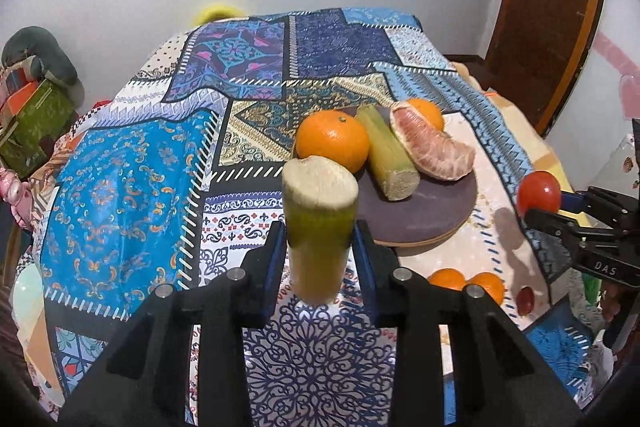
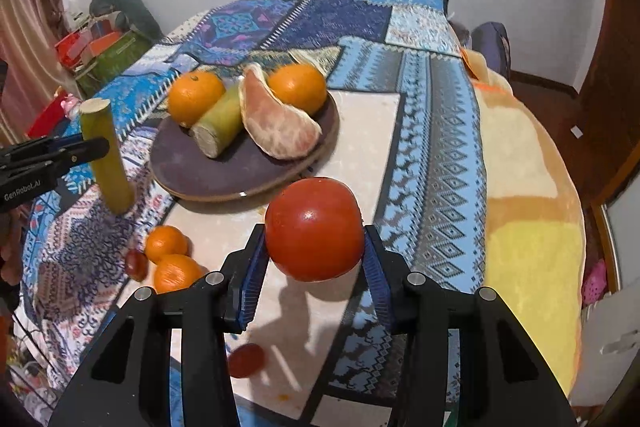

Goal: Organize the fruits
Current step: 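Grasp the second yellow-green cylinder with the left tool while the right tool grasps the red tomato, then carry the cylinder and tomato onto the purple plate with both tools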

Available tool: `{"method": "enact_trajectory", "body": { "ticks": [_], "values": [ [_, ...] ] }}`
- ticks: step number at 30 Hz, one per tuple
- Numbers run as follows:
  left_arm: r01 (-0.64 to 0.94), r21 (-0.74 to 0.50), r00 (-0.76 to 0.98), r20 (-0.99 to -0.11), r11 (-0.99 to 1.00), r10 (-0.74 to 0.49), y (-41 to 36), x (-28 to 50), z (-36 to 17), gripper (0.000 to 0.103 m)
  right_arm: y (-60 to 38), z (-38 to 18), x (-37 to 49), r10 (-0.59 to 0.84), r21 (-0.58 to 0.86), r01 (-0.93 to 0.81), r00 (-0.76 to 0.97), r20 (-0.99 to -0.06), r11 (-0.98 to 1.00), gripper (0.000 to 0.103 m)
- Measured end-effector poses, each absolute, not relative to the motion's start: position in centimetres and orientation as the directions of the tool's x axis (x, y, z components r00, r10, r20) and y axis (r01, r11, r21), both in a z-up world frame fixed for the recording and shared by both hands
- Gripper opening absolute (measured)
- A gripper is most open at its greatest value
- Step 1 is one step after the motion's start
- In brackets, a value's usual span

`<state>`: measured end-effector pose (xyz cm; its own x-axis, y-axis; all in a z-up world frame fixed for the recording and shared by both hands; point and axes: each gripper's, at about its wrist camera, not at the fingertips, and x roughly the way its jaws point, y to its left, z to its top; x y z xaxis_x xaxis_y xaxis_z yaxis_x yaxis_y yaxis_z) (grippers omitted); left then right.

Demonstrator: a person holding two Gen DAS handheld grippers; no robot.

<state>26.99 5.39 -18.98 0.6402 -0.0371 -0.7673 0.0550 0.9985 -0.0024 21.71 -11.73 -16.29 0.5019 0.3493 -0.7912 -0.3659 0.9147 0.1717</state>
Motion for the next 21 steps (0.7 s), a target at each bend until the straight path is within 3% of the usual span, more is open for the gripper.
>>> {"method": "enact_trajectory", "body": {
  "ticks": [10, 21],
  "values": [
    [0.106, -0.034, 0.684, -0.723, 0.994, -0.098, 4.1, 26.6, -16.2, 0.033, -10.3, -14.4, 21.9, 0.387, 0.186, -0.391, 0.532, -0.753, 0.901, 0.043],
    [0.118, -0.043, 0.659, -0.744, 0.992, -0.111, 3.2, 29.8, -17.6, 0.033, -7.3, -15.2, 23.9, 0.423, 0.2, -0.433, 0.513, -0.747, 0.879, 0.043]
  ]
}}
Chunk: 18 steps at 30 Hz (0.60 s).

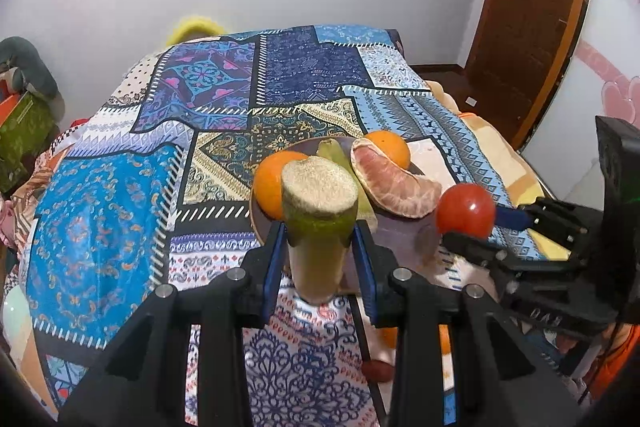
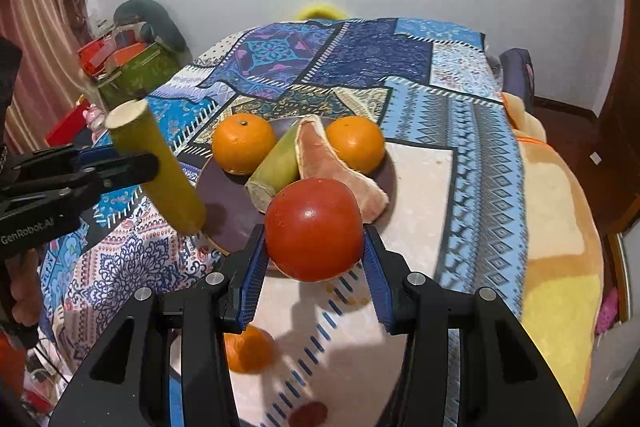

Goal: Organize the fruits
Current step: 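Carry the cylinder and tomato onto the purple plate with both tools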

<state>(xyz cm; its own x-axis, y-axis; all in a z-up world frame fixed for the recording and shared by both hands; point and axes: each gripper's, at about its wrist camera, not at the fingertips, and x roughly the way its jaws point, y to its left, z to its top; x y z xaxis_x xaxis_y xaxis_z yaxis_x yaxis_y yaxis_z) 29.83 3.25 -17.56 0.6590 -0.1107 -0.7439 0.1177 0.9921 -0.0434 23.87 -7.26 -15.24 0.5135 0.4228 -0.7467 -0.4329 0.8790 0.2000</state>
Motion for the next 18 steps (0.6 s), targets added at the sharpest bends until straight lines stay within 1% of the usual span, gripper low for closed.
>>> {"method": "enact_trajectory", "body": {
  "ticks": [7, 14, 18],
  "values": [
    [0.106, -0.059, 0.656, -0.746, 0.993, -0.115, 3.2, 32.2, -18.4, 0.033, -6.0, -17.0, 25.3, 0.425, 0.209, -0.439, 0.482, -0.767, 0.874, 0.043],
    [0.099, -0.032, 0.663, -0.743, 0.995, -0.09, 2.5, 33.4, -19.2, 0.033, -5.3, -17.7, 26.4, 0.423, 0.206, -0.443, 0.475, -0.771, 0.872, 0.043],
    [0.092, -0.043, 0.661, -0.744, 0.995, -0.094, 2.6, 34.0, -19.6, 0.033, -5.1, -18.2, 26.5, 0.418, 0.2, -0.447, 0.467, -0.78, 0.872, 0.043]
  ]
}}
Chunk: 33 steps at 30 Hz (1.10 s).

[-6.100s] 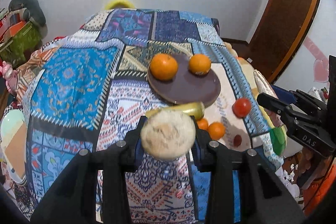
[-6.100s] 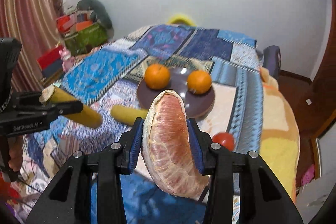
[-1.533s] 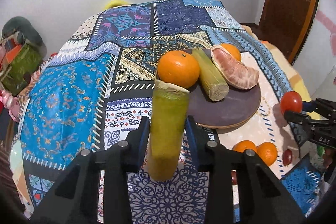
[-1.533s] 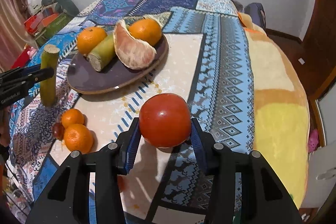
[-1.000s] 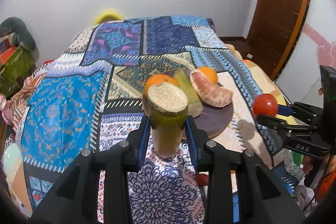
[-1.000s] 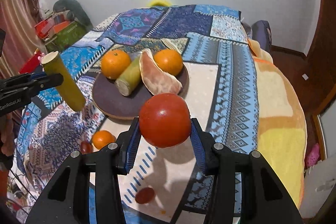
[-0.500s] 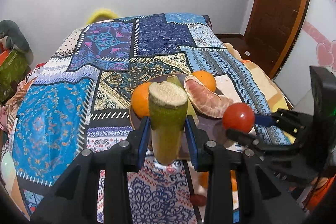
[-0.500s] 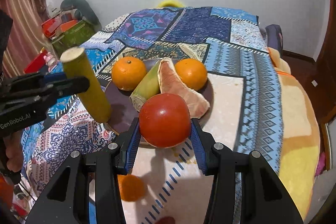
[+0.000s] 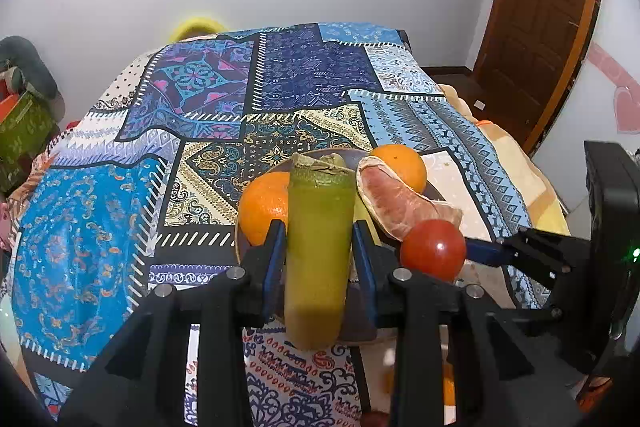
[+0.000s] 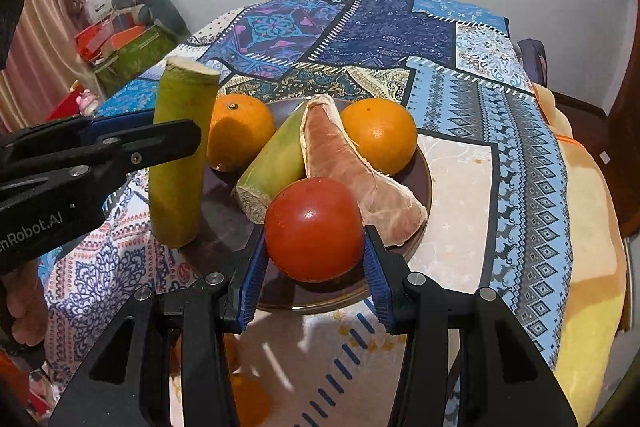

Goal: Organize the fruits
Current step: 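Carry the cylinder and tomato onto the purple plate with both tools, then open both tools and withdraw them from the plate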

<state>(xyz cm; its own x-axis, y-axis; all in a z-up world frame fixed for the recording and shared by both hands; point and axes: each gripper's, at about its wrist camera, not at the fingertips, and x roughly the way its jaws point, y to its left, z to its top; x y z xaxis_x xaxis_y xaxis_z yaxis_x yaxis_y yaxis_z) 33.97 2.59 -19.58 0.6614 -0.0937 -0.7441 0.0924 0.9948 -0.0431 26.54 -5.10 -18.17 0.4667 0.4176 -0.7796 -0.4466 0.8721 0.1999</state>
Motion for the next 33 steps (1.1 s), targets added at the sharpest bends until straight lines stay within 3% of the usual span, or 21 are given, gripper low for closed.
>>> {"method": "enact_trajectory", "body": {
  "ticks": [17, 22, 33],
  "values": [
    [0.081, -0.041, 0.672, -0.735, 0.996, -0.084, 2.8, 32.3, -17.7, 0.034, -5.1, -18.1, 26.1, 0.386, 0.175, -0.44, 0.455, -0.802, 0.881, 0.045],
    [0.071, -0.044, 0.681, -0.727, 0.997, -0.081, 3.2, 30.5, -16.3, 0.034, -5.6, -16.0, 24.9, 0.383, 0.148, -0.444, 0.504, -0.774, 0.884, 0.053],
    [0.062, -0.026, 0.71, -0.701, 0.998, -0.062, 3.1, 25.3, -13.2, 0.038, -6.9, -11.8, 21.2, 0.376, 0.11, -0.446, 0.567, -0.733, 0.888, 0.053]
  ]
}}
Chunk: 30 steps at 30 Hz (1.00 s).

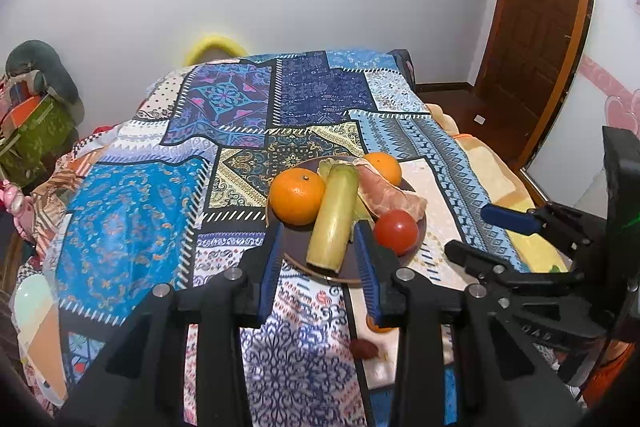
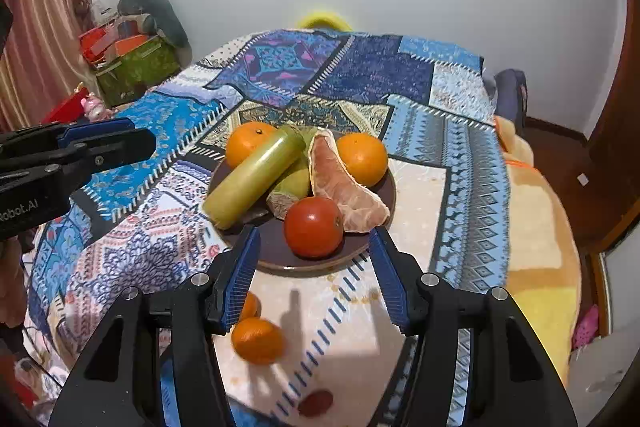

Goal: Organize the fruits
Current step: 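Open both tools and withdraw them from the plate, then grasp a dark red jujube with the left tool while the right tool grasps a mandarin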

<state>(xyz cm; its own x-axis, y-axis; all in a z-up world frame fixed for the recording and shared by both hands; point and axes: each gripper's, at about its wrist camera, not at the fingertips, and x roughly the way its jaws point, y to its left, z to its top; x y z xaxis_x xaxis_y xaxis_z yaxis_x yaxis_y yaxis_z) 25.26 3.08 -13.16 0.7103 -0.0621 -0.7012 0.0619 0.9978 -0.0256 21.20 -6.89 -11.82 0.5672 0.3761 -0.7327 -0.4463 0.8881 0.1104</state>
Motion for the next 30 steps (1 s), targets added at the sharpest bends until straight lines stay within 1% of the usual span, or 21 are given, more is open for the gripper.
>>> {"method": "enact_trajectory", "body": {
  "ticks": [1, 2, 3, 4, 6, 11, 18, 26, 28, 30],
  "values": [
    [0.06, -0.024, 0.713, -0.698, 0.998, -0.06, 3.0, 24.7, -12.9, 0.039, -7.0, -11.6, 20.9, 0.376, 0.109, -0.446, 0.571, -0.73, 0.888, 0.054],
    [0.06, -0.023, 0.716, -0.696, 0.998, -0.059, 3.1, 24.3, -12.8, 0.043, -7.1, -11.3, 20.5, 0.377, 0.109, -0.445, 0.575, -0.726, 0.889, 0.055],
    [0.059, -0.021, 0.719, -0.693, 0.998, -0.057, 3.1, 23.7, -12.6, 0.047, -7.3, -11.0, 20.0, 0.376, 0.108, -0.442, 0.582, -0.721, 0.89, 0.06],
    [0.058, -0.02, 0.721, -0.691, 0.998, -0.055, 3.0, 23.3, -12.6, 0.049, -7.4, -10.8, 19.7, 0.375, 0.106, -0.44, 0.588, -0.716, 0.892, 0.063],
    [0.058, -0.018, 0.721, -0.691, 0.998, -0.054, 3.0, 22.5, -12.7, 0.056, -7.6, -10.7, 19.0, 0.372, 0.101, -0.438, 0.595, -0.713, 0.893, 0.063],
    [0.06, -0.031, 0.674, -0.736, 0.998, -0.064, 3.3, 21.2, -14.4, 0.062, -7.7, -11.6, 17.8, 0.356, 0.094, -0.435, 0.573, -0.738, 0.896, 0.064],
    [0.071, -0.06, 0.568, -0.818, 0.996, -0.09, 3.4, 21.1, -18.7, 0.062, -7.3, -13.8, 17.2, 0.368, 0.123, -0.453, 0.504, -0.782, 0.883, 0.064],
    [0.102, -0.124, 0.484, -0.86, 0.987, -0.158, 2.8, 21.5, -22.3, 0.062, -6.1, -16.1, 17.3, 0.415, 0.181, -0.491, 0.424, -0.805, 0.852, 0.063],
    [0.113, -0.129, 0.471, -0.866, 0.985, -0.167, 2.6, 21.7, -22.8, 0.062, -5.8, -16.7, 17.5, 0.425, 0.193, -0.501, 0.403, -0.811, 0.844, 0.057],
    [0.125, -0.134, 0.459, -0.871, 0.983, -0.177, 2.3, 21.9, -23.4, 0.058, -5.5, -17.3, 17.8, 0.432, 0.208, -0.504, 0.38, -0.818, 0.838, 0.052]
  ]
}}
